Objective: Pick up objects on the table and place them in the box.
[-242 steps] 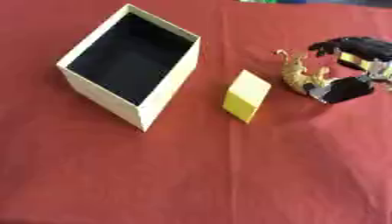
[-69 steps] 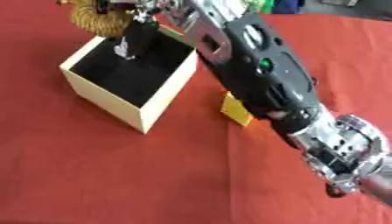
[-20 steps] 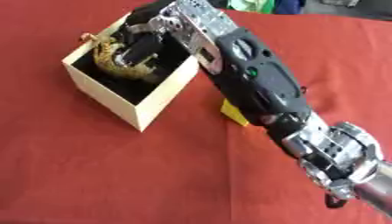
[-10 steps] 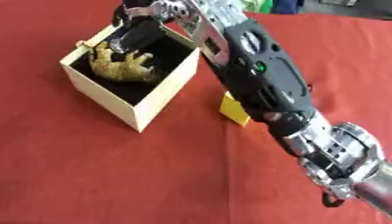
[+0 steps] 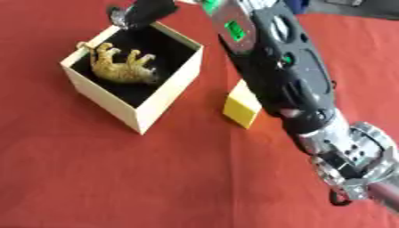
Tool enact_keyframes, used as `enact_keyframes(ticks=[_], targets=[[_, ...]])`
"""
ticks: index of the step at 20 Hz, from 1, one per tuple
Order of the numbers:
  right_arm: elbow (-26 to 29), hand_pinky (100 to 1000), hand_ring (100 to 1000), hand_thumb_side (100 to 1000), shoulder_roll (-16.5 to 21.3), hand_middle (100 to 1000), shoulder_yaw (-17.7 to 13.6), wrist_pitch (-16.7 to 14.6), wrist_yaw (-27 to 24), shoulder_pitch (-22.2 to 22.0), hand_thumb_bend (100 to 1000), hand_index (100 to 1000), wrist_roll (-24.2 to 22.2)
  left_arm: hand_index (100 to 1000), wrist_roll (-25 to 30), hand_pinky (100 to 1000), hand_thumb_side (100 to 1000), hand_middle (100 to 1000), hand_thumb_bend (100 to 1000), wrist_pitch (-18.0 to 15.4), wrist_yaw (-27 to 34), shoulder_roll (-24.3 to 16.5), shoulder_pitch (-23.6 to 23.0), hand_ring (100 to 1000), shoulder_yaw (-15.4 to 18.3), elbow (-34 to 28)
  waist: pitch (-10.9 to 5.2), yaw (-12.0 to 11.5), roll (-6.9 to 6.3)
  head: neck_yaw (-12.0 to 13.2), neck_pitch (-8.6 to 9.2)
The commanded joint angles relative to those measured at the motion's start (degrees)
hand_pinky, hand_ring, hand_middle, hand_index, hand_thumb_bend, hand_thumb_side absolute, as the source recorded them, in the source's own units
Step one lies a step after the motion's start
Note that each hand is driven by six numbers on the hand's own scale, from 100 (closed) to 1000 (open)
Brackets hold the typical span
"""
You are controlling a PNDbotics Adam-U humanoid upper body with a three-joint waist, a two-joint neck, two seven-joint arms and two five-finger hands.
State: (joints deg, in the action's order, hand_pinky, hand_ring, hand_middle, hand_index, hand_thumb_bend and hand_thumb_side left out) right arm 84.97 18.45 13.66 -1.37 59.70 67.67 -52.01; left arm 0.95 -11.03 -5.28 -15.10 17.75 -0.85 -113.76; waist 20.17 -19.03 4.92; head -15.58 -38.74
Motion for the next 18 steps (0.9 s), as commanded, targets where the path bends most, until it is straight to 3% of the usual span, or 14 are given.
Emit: enact_keyframes(ticks=[1,7,10,18], targets=[[5.0,869,914,936,5.01,837,-0.93,0.51,-2.35,0.11,100,932,0.04,813,-0.2,651,842,856,100,0.07,-0.31,-1.08,0.42,866,0.49,-0.83,-1.29,0.2,-0.39,0.41,-0.54],[12.51,875,921,940,14.15,841,-0.18,2.02,-4.35,-3.87,122,925,0.07,813,-0.42,651,842,856,100,0.12,-0.66,-1.53,0.22,866,0.66,-0.83,-1.31,1.09,-0.2,0.58,-1.18],[15.1,877,924,983,18.04,843,-0.06,3.37,-5.34,-6.21,157,929,0.15,813,-0.44,651,842,856,100,0.14,-0.77,-1.67,0.2,867,0.68,-0.83,-1.33,1.44,-0.18,0.7,-1.19],[19.02,881,928,1000,24.71,824,0.97,4.91,-8.32,-10.64,295,934,0.05,814,-0.33,650,842,856,100,0.26,-0.99,-1.91,0.09,867,0.74,-0.83,-1.42,1.89,-0.03,0.88,-1.02]])
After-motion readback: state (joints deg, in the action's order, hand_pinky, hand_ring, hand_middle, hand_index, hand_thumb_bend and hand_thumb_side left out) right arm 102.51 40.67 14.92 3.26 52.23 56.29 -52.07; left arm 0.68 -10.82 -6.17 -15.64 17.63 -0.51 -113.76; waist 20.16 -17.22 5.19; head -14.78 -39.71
